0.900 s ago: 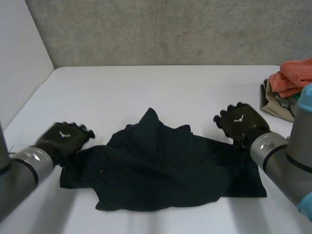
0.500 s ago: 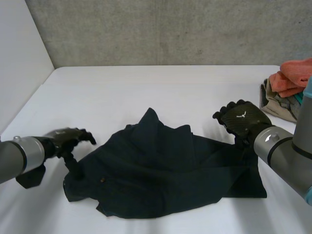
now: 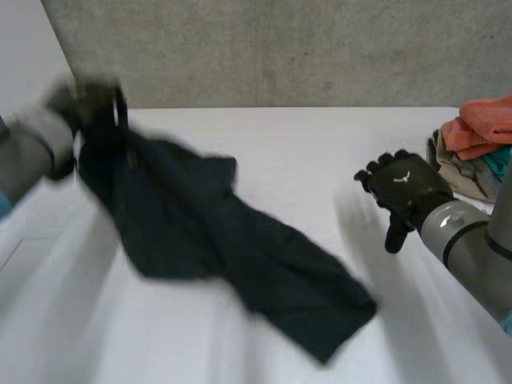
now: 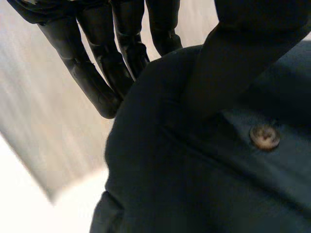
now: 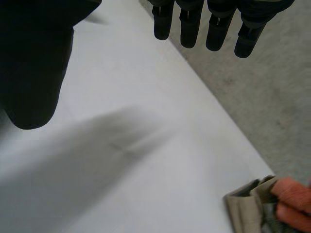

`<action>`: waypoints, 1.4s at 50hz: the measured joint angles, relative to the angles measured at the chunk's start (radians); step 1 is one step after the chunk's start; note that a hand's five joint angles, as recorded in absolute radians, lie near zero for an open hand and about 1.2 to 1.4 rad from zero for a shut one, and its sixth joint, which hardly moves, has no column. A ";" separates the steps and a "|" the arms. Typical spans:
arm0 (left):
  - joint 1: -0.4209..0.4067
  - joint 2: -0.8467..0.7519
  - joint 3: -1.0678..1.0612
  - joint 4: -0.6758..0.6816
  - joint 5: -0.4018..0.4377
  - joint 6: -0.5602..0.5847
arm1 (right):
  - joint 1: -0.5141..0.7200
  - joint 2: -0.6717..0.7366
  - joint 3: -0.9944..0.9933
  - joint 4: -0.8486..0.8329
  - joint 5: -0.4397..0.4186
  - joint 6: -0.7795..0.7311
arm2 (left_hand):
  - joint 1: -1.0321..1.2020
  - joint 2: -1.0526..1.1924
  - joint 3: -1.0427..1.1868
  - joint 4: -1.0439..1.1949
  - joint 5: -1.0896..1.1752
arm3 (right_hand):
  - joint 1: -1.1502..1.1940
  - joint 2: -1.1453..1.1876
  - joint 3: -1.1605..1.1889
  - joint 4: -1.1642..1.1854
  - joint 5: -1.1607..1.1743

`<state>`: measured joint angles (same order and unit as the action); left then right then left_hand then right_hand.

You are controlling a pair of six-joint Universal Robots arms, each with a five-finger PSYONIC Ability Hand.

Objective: Fold the laundry.

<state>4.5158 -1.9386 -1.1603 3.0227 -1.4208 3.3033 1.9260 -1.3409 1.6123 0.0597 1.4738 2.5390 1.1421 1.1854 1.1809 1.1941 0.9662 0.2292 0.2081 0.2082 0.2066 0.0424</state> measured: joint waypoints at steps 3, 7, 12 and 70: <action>-0.064 0.033 0.164 0.125 -0.006 -0.027 | -0.006 0.000 -0.031 -0.002 0.000 -0.002 | 0.002 0.000 0.000 0.000 0.000 | 0.000 0.000 0.000 0.000 0.000; -0.153 0.025 0.302 0.208 0.006 -0.045 | -0.020 0.004 -0.062 -0.003 0.001 0.003 | 0.006 0.000 0.000 0.000 0.000 | 0.000 0.000 0.000 0.000 0.000; -0.284 -0.031 0.350 0.197 0.055 -0.055 | -0.056 0.011 -0.087 -0.001 0.003 0.019 | 0.006 0.000 0.000 0.000 0.012 | 0.000 0.000 0.000 0.000 0.000; -0.284 -0.118 -0.479 0.153 0.078 0.004 | -0.089 0.168 -0.090 0.500 -0.344 -0.119 | -0.723 -0.767 -0.761 -0.775 -0.717 | 0.102 0.140 0.110 0.118 0.089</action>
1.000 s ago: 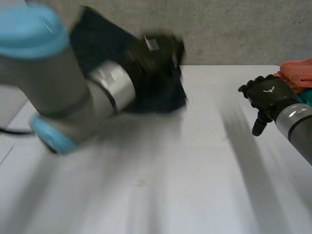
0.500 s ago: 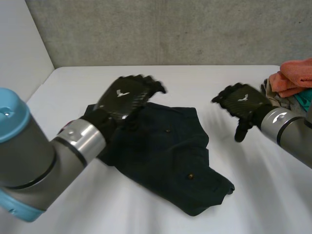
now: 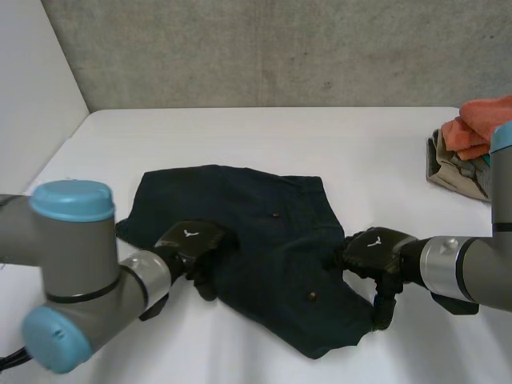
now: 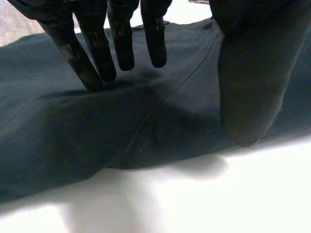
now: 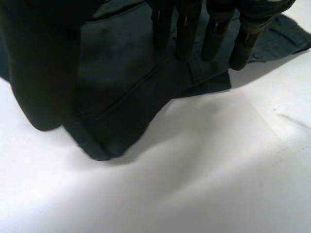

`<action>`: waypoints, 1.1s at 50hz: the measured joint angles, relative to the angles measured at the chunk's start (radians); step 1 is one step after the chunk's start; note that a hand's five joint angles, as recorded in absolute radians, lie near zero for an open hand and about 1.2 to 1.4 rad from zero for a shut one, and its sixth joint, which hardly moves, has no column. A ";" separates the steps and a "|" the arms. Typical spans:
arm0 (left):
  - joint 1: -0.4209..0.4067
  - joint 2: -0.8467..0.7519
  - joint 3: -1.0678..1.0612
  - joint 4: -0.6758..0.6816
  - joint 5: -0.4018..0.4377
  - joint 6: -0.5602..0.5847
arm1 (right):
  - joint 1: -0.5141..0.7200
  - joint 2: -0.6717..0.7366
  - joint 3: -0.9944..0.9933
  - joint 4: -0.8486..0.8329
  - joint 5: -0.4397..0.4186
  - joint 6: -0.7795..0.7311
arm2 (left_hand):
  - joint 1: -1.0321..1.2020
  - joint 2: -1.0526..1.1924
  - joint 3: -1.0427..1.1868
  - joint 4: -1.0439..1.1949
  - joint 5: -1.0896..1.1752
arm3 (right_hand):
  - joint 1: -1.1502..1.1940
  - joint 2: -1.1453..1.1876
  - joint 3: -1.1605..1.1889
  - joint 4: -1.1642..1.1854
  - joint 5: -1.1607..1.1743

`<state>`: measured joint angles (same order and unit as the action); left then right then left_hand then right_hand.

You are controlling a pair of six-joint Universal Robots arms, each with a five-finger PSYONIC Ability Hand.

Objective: Fold the laundry.

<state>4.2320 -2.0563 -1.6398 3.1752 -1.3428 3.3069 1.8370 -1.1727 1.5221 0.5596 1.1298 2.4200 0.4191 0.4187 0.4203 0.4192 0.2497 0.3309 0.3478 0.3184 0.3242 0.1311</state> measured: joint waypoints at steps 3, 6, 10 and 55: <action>-0.019 -0.054 0.043 0.007 -0.013 0.014 | -0.001 0.002 0.018 -0.014 -0.002 0.010 | 0.066 0.065 0.061 0.064 0.062 | 0.000 0.000 0.002 0.000 0.005; -0.037 -0.092 0.080 0.008 -0.032 0.023 | 0.003 0.008 0.043 -0.067 -0.001 0.051 | 0.405 0.389 0.382 0.387 0.378 | 0.056 0.027 0.055 0.046 0.072; -0.049 -0.088 0.104 0.006 -0.051 0.022 | 0.016 0.018 0.072 -0.156 0.005 0.136 | 0.701 0.745 0.725 0.741 0.723 | 0.406 0.441 0.463 0.454 0.455; 0.099 -0.119 0.625 -0.147 -0.148 0.063 | 0.366 0.388 -0.479 -0.642 0.554 0.440 | -0.114 -0.121 -0.123 -0.127 -0.140 | 0.762 0.824 0.868 0.870 0.883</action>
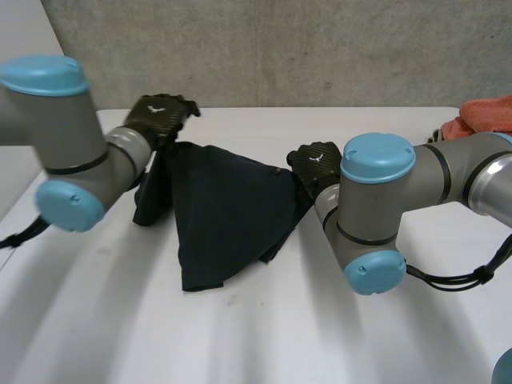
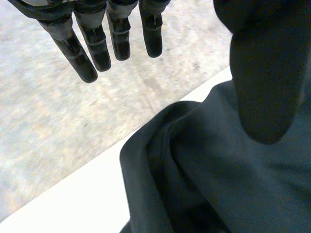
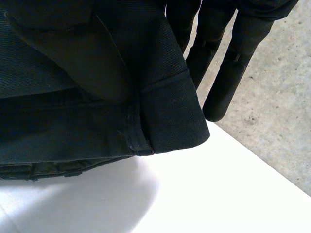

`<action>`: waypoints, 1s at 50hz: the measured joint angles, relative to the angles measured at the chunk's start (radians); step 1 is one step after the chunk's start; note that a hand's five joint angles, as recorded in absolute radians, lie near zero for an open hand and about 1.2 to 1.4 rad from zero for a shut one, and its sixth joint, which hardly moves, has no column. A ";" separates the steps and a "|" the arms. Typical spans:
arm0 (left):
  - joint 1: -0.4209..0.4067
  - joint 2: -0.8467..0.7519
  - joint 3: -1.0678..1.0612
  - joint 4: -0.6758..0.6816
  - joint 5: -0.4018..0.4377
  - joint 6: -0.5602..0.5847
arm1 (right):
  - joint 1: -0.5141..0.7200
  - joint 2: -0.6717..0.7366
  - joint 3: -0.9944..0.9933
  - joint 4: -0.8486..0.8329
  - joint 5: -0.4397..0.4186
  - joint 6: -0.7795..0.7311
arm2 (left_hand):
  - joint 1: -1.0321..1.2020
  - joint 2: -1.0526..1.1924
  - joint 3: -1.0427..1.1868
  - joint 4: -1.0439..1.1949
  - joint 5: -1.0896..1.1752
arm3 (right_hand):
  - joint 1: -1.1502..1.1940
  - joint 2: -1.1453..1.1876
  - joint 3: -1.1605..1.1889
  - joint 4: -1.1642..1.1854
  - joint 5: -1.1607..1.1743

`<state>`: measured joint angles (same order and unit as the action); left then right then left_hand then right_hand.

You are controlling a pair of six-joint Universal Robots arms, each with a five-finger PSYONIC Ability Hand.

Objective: Fold the laundry.

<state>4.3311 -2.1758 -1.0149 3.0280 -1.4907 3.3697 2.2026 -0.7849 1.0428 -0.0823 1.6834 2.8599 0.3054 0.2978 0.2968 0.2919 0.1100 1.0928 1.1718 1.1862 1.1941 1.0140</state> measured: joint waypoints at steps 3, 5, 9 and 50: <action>0.004 0.120 -0.136 -0.004 -0.045 -0.062 | -0.003 -0.005 0.001 0.001 -0.011 -0.012 | 0.013 0.016 0.016 0.014 0.016 | 0.000 0.000 0.000 0.000 0.000; 0.016 0.229 -0.273 -0.009 -0.067 -0.119 | -0.006 -0.009 0.003 0.001 -0.023 -0.025 | 0.106 0.101 0.103 0.108 0.117 | 0.000 0.000 0.000 0.000 0.000; 0.046 0.384 -0.498 -0.015 -0.058 -0.205 | -0.008 -0.014 0.003 0.001 -0.037 -0.044 | 0.210 0.209 0.207 0.216 0.224 | 0.000 0.000 0.000 0.000 0.000; 0.000 0.030 -0.537 0.203 0.030 -0.142 | -0.013 -0.094 0.104 0.012 -0.055 -0.053 | 0.806 0.791 0.785 0.794 0.785 | 0.000 0.000 0.000 0.000 0.000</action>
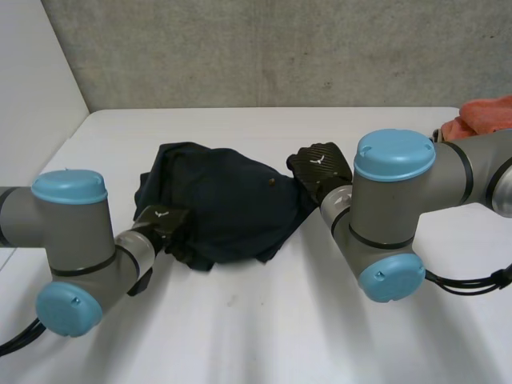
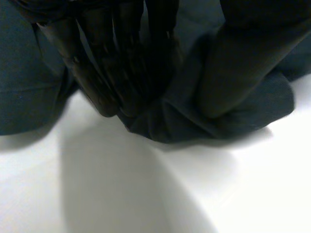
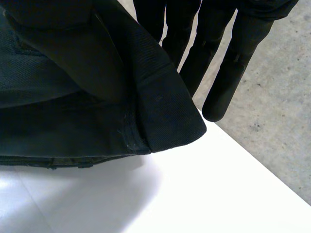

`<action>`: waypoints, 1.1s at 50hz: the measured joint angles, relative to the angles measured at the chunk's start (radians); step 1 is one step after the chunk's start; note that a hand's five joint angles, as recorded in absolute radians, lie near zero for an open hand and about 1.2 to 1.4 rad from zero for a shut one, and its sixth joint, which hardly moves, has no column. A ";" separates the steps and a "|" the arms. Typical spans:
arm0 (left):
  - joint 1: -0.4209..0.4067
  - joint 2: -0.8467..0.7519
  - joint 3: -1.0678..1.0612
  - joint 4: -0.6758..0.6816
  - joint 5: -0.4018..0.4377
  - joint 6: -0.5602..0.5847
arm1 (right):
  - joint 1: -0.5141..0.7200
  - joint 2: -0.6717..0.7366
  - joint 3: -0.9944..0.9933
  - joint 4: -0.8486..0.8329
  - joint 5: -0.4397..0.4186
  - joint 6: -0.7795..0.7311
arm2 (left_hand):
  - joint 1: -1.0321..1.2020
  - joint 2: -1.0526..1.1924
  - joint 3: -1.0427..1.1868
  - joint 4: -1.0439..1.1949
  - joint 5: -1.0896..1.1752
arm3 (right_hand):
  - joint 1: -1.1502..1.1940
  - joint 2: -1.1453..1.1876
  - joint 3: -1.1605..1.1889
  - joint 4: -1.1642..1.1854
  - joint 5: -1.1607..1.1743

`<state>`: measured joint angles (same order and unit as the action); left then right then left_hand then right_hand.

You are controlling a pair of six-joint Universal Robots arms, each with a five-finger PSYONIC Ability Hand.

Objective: Fold the laundry.

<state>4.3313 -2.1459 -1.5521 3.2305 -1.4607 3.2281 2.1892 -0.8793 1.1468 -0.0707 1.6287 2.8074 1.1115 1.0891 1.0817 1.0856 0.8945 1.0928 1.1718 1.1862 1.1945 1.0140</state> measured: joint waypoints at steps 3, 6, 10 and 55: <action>-0.001 0.005 0.013 -0.003 -0.002 -0.005 | -0.005 -0.007 0.005 0.001 -0.001 0.000 | 0.027 0.074 0.077 0.077 0.062 | 0.000 0.000 0.000 0.000 0.000; -0.003 0.064 0.033 -0.020 -0.002 -0.019 | -0.017 -0.034 0.016 0.015 -0.008 -0.003 | 0.027 0.100 0.104 0.108 0.065 | 0.000 0.000 0.000 0.000 0.000; 0.004 0.171 0.045 -0.060 -0.002 -0.021 | -0.030 -0.092 0.022 0.058 -0.029 -0.028 | 0.027 0.100 0.104 0.108 0.065 | 0.000 0.000 0.000 0.000 0.000; 0.046 0.140 0.818 -0.120 0.051 0.248 | -0.186 -0.196 -0.380 0.132 -0.062 -0.101 | 0.037 0.108 0.106 0.110 0.114 | -0.001 0.000 0.000 0.003 0.006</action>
<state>4.3771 -2.0063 -0.7339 3.1106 -1.4093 3.4764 2.0036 -1.0757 0.7670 0.0616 1.5662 2.7066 1.1484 1.1973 1.1876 1.1958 1.0082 1.0920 1.1718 1.1865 1.1978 1.0196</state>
